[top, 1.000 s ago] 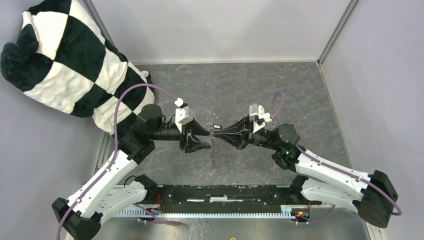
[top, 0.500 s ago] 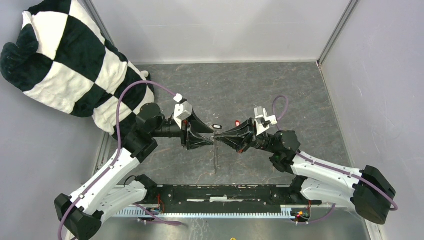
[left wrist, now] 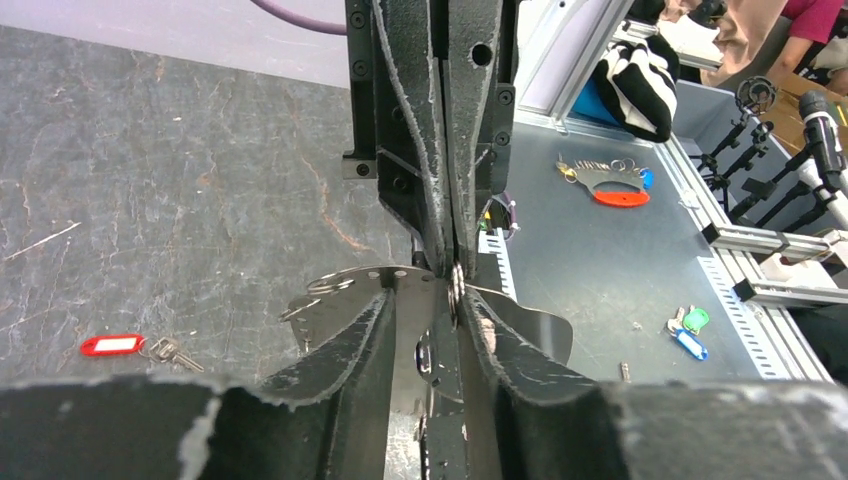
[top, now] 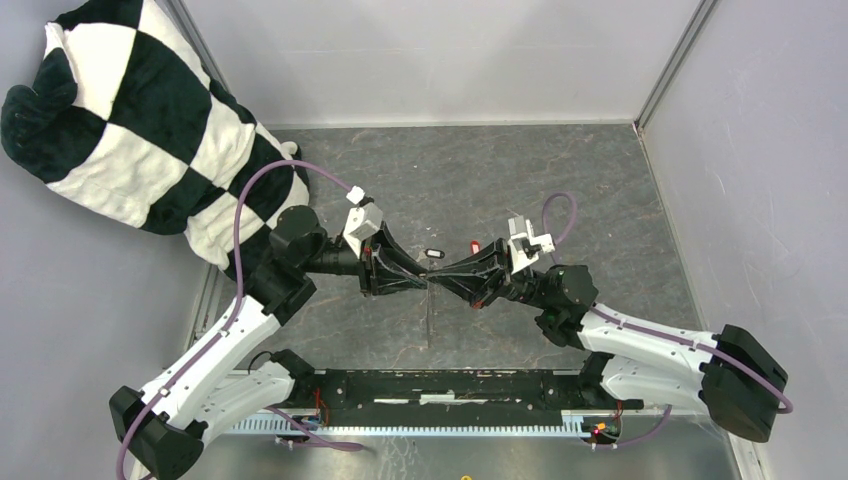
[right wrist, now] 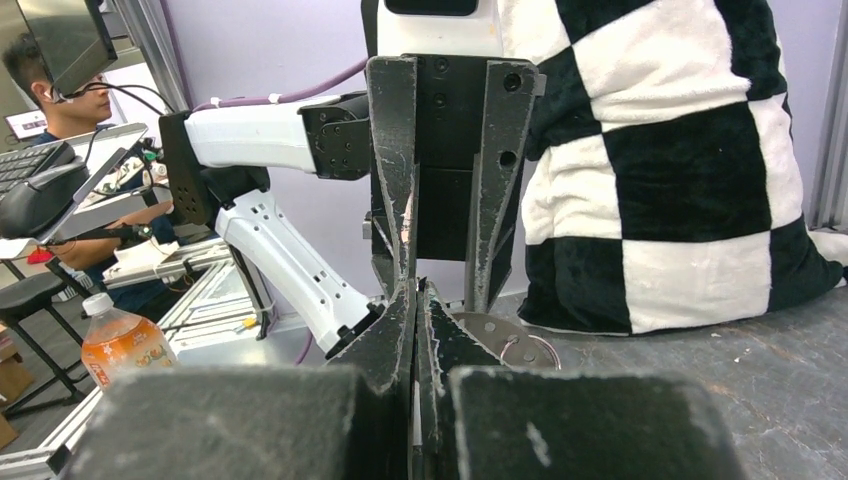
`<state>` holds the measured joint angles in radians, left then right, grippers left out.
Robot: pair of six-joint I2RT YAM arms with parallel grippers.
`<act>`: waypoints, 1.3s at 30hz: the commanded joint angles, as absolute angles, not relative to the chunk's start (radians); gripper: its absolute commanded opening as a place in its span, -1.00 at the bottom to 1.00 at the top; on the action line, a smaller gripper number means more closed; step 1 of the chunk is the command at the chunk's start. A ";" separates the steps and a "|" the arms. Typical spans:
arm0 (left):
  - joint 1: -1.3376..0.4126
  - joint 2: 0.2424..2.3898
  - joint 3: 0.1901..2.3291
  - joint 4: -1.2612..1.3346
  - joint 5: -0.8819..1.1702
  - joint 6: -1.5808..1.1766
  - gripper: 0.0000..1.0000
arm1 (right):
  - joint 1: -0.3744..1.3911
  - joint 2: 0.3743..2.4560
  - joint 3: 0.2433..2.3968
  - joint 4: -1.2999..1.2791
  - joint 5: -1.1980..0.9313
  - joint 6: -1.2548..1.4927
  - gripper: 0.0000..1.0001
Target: Put the keys on the keyring
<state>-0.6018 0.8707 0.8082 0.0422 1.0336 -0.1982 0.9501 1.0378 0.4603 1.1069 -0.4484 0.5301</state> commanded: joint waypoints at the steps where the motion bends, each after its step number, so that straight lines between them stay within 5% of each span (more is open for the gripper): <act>1: -0.603 0.870 0.811 0.123 1.064 -0.265 -0.34 | 0.965 1.053 0.453 1.199 -0.413 0.535 -0.99; 12: -0.603 0.865 0.829 0.050 1.056 -0.224 -0.73 | 0.980 1.008 0.369 1.286 -0.307 0.506 -0.99; 20: -0.603 0.857 0.809 0.109 1.021 -0.303 -0.33 | 0.994 0.997 0.314 1.406 -0.261 0.513 -0.99; 39: -0.606 0.852 0.772 0.150 1.035 -0.313 -0.25 | 1.011 1.077 0.361 1.450 -0.281 0.536 -0.99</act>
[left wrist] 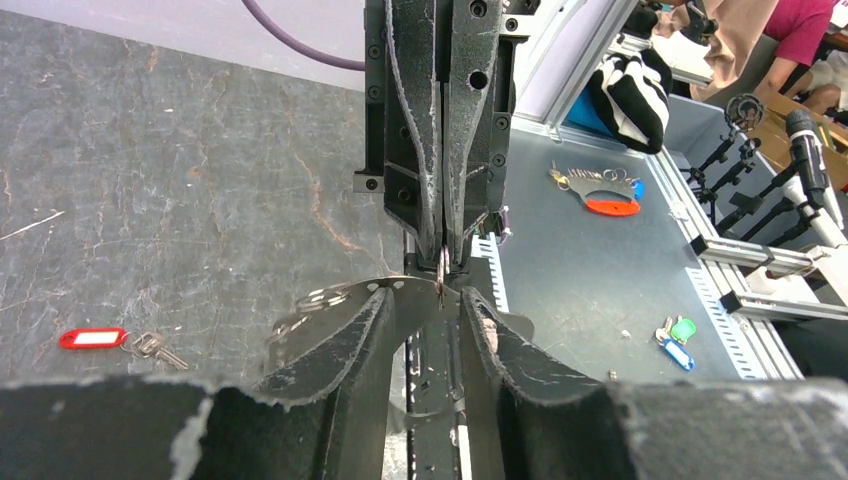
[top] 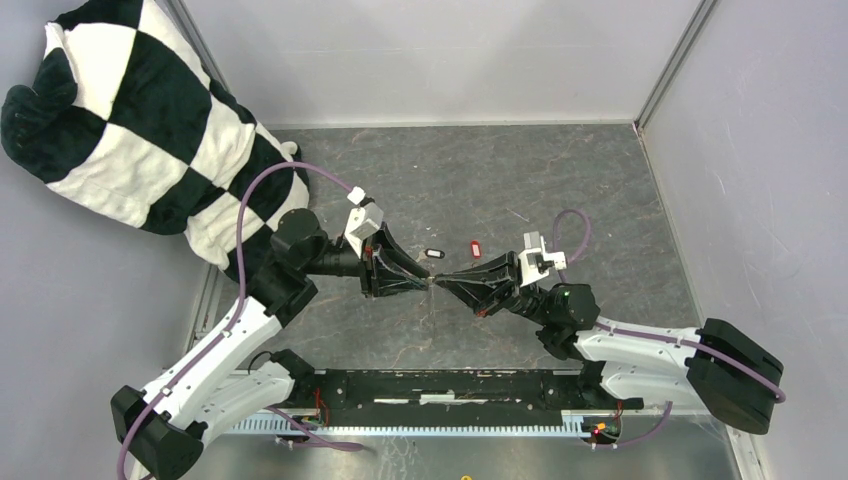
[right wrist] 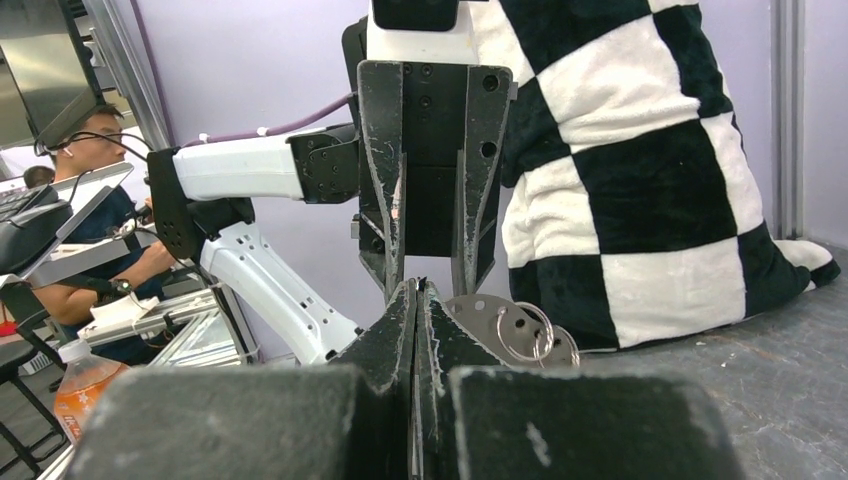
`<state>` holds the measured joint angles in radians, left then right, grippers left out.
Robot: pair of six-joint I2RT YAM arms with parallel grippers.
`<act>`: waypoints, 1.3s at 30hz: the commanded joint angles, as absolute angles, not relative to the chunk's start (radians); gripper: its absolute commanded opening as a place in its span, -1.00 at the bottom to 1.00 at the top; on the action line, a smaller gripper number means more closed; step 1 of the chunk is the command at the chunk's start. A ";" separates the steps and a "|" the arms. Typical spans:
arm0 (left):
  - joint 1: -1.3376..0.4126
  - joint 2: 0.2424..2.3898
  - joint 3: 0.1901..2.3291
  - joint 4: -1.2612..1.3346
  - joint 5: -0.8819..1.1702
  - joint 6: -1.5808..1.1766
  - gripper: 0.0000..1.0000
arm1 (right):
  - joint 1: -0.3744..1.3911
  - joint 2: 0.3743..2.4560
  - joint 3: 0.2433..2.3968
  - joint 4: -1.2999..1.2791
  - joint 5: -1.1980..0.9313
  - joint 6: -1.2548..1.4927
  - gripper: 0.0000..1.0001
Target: Put the keys on the keyring
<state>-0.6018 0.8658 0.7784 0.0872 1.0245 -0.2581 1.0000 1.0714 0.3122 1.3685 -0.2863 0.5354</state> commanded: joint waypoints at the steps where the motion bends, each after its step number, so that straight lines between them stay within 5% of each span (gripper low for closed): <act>1: -0.608 0.854 0.770 0.152 1.034 -0.314 -0.25 | 1.012 1.081 0.362 1.451 -0.280 0.534 -0.99; 13: -0.614 0.840 0.756 0.108 1.017 -0.266 -0.37 | 1.024 1.091 0.385 1.433 -0.273 0.510 -0.99; 29: -0.614 0.821 0.780 0.063 1.024 -0.178 -0.95 | 1.046 1.103 0.398 1.404 -0.313 0.505 -0.98; 39: -0.614 0.851 0.926 -0.345 0.980 0.433 -0.96 | 1.043 0.929 0.443 1.018 -0.352 0.290 -0.42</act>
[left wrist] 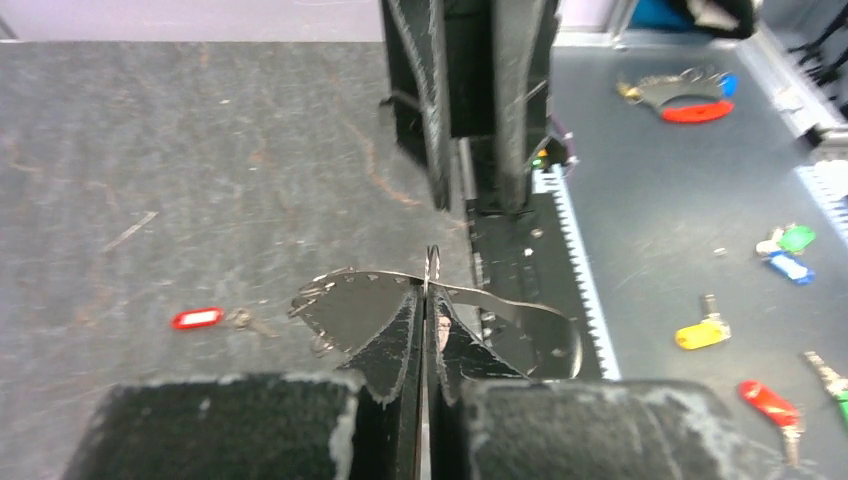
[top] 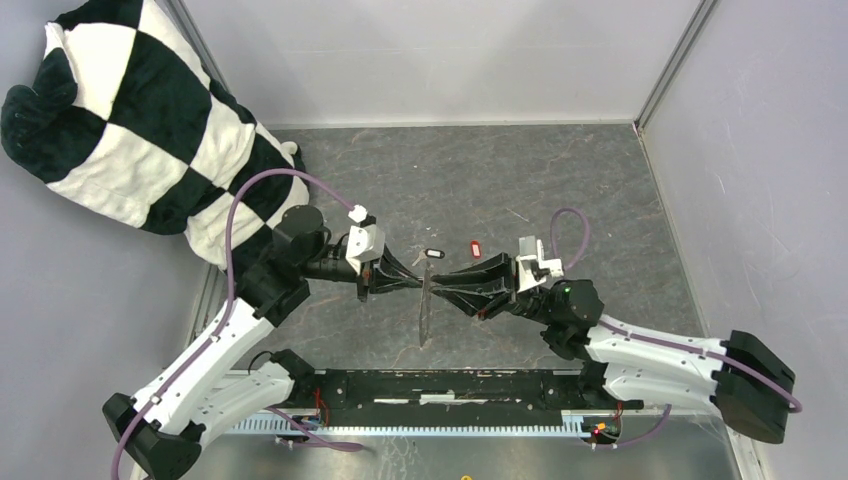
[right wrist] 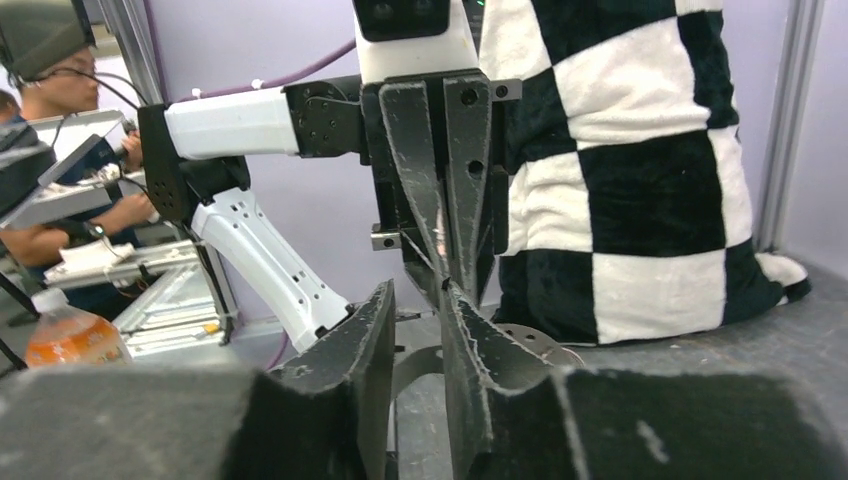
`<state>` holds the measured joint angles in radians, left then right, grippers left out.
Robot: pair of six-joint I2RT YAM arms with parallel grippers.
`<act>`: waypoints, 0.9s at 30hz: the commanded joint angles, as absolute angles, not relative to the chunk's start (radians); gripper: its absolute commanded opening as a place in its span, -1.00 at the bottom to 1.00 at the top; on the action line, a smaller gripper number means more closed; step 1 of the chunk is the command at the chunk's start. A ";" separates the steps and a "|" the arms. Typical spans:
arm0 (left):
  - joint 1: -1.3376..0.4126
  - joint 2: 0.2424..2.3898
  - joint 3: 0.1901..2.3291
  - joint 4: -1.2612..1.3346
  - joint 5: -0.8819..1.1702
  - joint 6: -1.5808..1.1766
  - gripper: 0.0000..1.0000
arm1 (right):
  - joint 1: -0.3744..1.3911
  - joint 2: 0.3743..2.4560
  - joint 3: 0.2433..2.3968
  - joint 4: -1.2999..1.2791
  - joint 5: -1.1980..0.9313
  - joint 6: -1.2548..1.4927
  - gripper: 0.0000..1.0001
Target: Put the keys on the keyring
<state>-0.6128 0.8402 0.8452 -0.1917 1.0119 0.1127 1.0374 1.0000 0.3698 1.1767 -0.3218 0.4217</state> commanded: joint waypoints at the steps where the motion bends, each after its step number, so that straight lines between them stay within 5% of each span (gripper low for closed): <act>1: -0.614 0.852 0.934 -0.357 0.976 0.473 -0.96 | 1.044 0.915 0.453 0.967 -0.359 0.254 -0.38; 11: -0.615 0.828 0.963 -0.431 0.914 0.801 -0.96 | 1.042 0.860 0.602 0.566 -0.380 -0.066 -0.28; 27: -0.637 0.780 0.916 -0.476 0.872 1.020 -0.96 | 1.042 0.906 0.676 0.451 -0.406 -0.179 -0.28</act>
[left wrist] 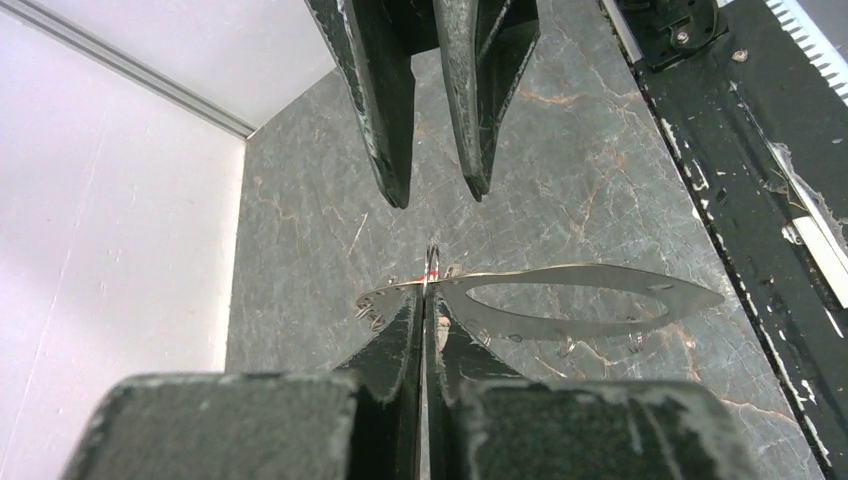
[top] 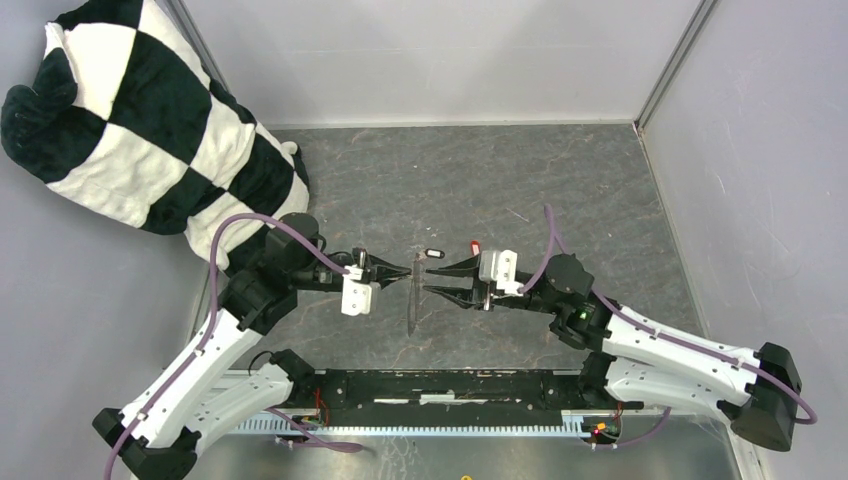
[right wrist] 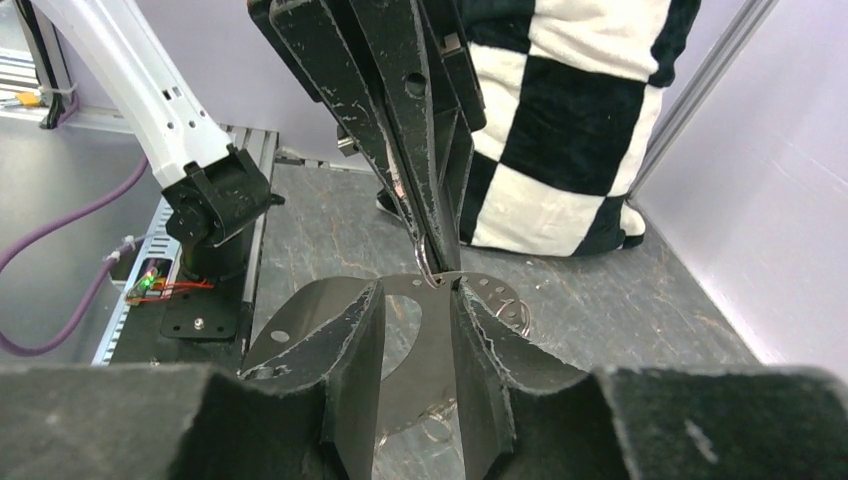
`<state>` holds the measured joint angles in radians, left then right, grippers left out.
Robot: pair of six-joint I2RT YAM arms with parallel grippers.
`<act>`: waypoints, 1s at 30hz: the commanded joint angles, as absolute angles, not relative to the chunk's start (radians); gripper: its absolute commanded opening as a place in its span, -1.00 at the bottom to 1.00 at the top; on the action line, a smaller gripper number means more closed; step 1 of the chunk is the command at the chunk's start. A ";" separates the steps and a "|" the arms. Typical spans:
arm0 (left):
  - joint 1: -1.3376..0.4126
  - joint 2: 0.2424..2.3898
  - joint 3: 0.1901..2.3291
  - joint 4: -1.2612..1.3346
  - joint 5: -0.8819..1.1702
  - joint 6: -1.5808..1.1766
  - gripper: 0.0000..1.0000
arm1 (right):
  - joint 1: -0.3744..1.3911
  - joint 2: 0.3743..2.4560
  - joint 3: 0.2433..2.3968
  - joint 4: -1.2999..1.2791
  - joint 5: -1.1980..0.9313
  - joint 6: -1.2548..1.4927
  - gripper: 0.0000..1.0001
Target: Put the keys on the keyring
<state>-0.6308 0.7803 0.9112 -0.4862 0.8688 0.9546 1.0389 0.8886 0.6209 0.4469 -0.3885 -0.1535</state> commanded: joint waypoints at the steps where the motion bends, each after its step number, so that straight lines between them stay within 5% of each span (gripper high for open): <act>1: -0.637 0.783 0.918 -0.476 0.873 1.010 -0.96 | 1.041 0.911 0.684 0.445 -0.403 -0.183 -0.28; 15: -0.635 0.851 0.879 -0.380 0.642 0.317 -0.96 | 0.925 0.871 0.586 0.147 0.309 0.202 0.04; 23: -0.631 0.882 0.888 -0.444 0.602 0.287 -0.96 | 0.842 1.096 0.599 0.058 0.396 0.241 0.22; 30: -0.630 0.889 0.888 -0.457 0.591 0.287 -0.96 | 0.786 1.311 0.630 0.111 0.377 0.285 0.17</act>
<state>-0.6304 0.8871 0.8787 -0.4778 0.5999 0.3321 0.8104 1.2457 0.5846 0.0715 0.3496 0.2363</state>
